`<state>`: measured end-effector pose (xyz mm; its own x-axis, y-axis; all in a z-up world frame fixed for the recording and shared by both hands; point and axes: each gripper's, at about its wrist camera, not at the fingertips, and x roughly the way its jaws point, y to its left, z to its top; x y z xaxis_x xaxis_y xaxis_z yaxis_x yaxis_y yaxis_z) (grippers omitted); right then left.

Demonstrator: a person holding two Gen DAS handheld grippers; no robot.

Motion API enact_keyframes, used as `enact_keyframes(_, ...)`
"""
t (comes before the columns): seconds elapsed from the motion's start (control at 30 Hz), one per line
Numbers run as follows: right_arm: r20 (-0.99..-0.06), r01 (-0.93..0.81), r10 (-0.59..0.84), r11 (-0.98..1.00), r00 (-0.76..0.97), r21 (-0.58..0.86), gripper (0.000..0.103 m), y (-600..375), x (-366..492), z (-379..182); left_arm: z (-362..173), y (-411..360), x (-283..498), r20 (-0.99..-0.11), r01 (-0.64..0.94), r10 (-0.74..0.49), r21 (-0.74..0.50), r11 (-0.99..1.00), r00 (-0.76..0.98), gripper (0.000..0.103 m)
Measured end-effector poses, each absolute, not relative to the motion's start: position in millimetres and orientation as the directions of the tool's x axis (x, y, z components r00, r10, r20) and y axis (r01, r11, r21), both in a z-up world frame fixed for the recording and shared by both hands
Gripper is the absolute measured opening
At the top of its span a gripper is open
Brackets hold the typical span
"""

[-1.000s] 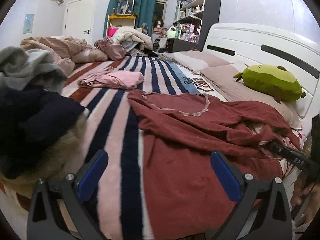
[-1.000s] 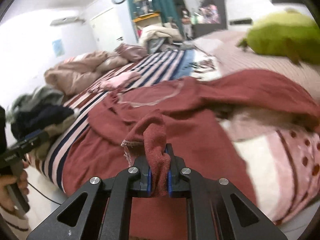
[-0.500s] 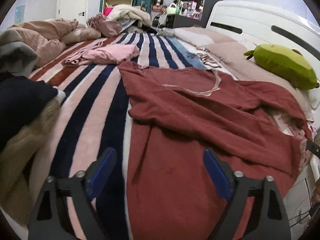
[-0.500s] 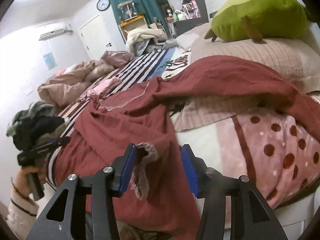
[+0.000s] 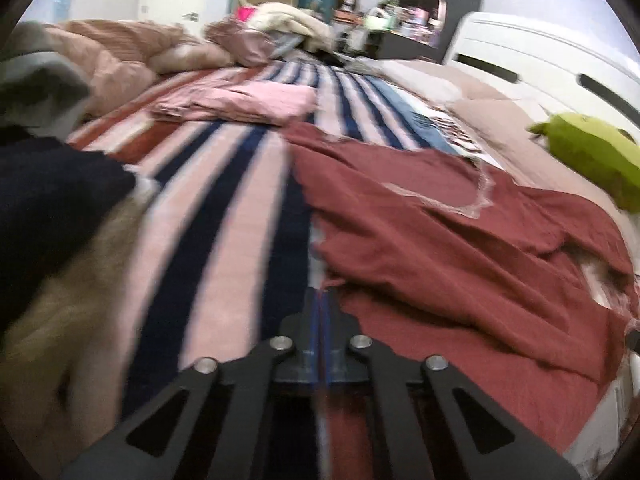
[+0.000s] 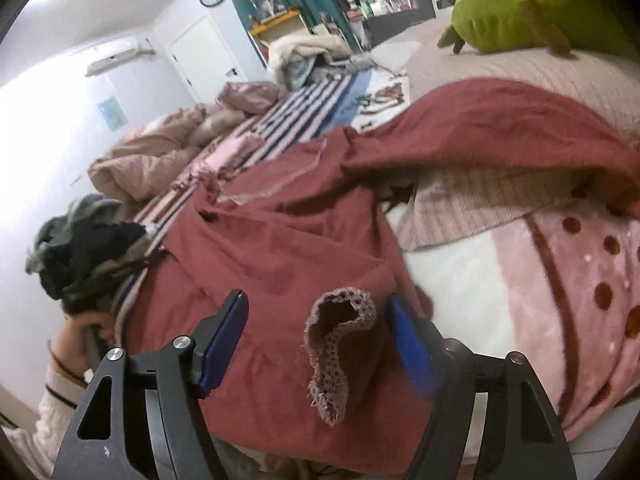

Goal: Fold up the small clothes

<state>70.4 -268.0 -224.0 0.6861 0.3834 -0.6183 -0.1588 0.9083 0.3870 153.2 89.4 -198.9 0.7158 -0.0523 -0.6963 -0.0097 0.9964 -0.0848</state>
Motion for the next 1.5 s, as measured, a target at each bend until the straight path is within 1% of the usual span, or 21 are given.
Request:
enact_keyframes(0.03,-0.625,-0.148,0.377,0.910,0.684,0.387,0.067,-267.6,72.8,-227.8,-199.1,93.3,152.2,-0.696,-0.024,-0.030,-0.068,0.997,0.717,0.000)
enact_keyframes(0.1,-0.654,-0.105,0.327,0.929,0.682,0.356,0.050,-266.9,76.3,-234.9,-201.3,101.5,152.5,-0.706,-0.018,-0.061,-0.103,0.995,0.705,0.000)
enact_keyframes(0.17,-0.685,-0.060,0.249,0.956,0.684,0.288,0.014,-267.2,78.6,-239.6,-200.8,100.3,150.3,-0.710,-0.007,-0.071,-0.106,0.994,0.701,0.000)
enact_keyframes(0.2,-0.691,-0.035,0.210,0.965,0.692,0.258,0.006,-269.8,78.1,-240.1,-199.3,96.3,148.0,-0.705,0.006,-0.071,-0.094,0.996,0.706,0.000)
enact_keyframes(0.4,-0.639,-0.010,0.216,0.951,0.738,0.310,0.002,-297.5,60.0,-228.8,-195.8,95.5,151.1,-0.702,-0.073,0.020,-0.045,0.996,0.711,0.001)
enact_keyframes(0.5,-0.626,-0.008,0.238,0.938,0.743,0.347,0.002,-310.4,51.9,-225.2,-189.8,99.5,143.8,-0.692,-0.049,-0.050,-0.123,0.991,0.720,0.003)
enact_keyframes(0.57,-0.631,-0.007,0.235,0.939,0.739,0.343,0.004,-312.7,50.5,-226.4,-182.6,92.4,136.5,-0.682,-0.032,-0.043,-0.097,0.995,0.730,0.021)
enact_keyframes(0.63,-0.616,-0.009,0.260,0.925,0.744,0.380,0.006,-318.3,49.9,-226.7,-171.7,83.1,128.5,-0.664,0.000,-0.067,-0.100,0.995,0.744,0.033)
enact_keyframes(0.7,-0.580,-0.005,0.284,0.900,0.763,0.435,0.020,-331.2,48.0,-225.5,-161.4,74.8,123.3,-0.650,0.031,-0.108,-0.128,0.991,0.753,0.036)
enact_keyframes(0.73,-0.561,0.010,0.278,0.891,0.780,0.454,0.034,-340.4,46.0,-223.5,-155.8,69.3,120.6,-0.642,0.045,-0.123,-0.136,0.990,0.757,0.041)
enact_keyframes(0.77,-0.547,0.023,0.265,0.887,0.794,0.462,0.043,-349.2,44.1,-221.6,-152.2,65.8,119.6,-0.637,0.054,-0.130,-0.137,0.989,0.760,0.046)
enact_keyframes(0.83,-0.529,0.061,0.226,0.880,0.818,0.470,0.048,-369.2,43.2,-218.7,-143.0,55.0,115.8,-0.619,0.085,-0.160,-0.149,0.985,0.769,0.052)
enact_keyframes(0.93,-0.488,0.089,0.207,0.852,0.848,0.516,0.065,-404.9,50.6,-218.2,-132.4,37.5,110.6,-0.595,0.150,-0.236,-0.191,0.970,0.768,0.059)
enact_keyframes(0.97,-0.476,0.098,0.209,0.834,0.854,0.543,0.068,-418.8,56.2,-221.2,-129.7,31.5,109.0,-0.592,0.164,-0.253,-0.201,0.966,0.765,0.064)
enact_keyframes(1.1,-0.464,0.099,0.263,0.778,0.846,0.620,0.068,-447.3,81.4,-234.1,-120.6,6.2,104.5,-0.578,0.231,-0.313,-0.213,0.949,0.753,0.064)
enact_keyframes(1.27,-0.371,0.064,0.259,0.739,0.892,0.670,0.069,-463.6,98.5,-231.0,-114.8,-6.8,101.2,-0.575,0.243,-0.315,-0.201,0.949,0.755,0.065)
enact_keyframes(1.3,-0.355,0.064,0.253,0.729,0.900,0.682,0.068,-466.2,99.0,-229.9,-114.5,-6.6,102.0,-0.576,0.240,-0.312,-0.200,0.950,0.756,0.065)
enact_keyframes(1.33,-0.352,0.075,0.240,0.723,0.905,0.687,0.056,-467.7,99.9,-228.8,-113.9,-6.4,101.6,-0.577,0.238,-0.312,-0.202,0.950,0.755,0.065)
enact_keyframes(1.37,-0.355,0.095,0.216,0.724,0.910,0.683,0.034,-468.2,99.1,-226.7,-113.3,-5.9,100.3,-0.577,0.237,-0.314,-0.207,0.949,0.754,0.065)
enact_keyframes(1.43,-0.342,0.120,0.152,0.745,0.927,0.657,0.010,-465.3,94.2,-221.0,-111.6,-2.5,99.6,-0.570,0.237,-0.326,-0.227,0.945,0.754,0.065)
enact_keyframes(1.5,-0.324,0.123,0.118,0.763,0.939,0.634,0.005,-463.2,90.5,-216.0,-110.2,0.3,99.7,-0.565,0.235,-0.327,-0.231,0.944,0.758,0.065)
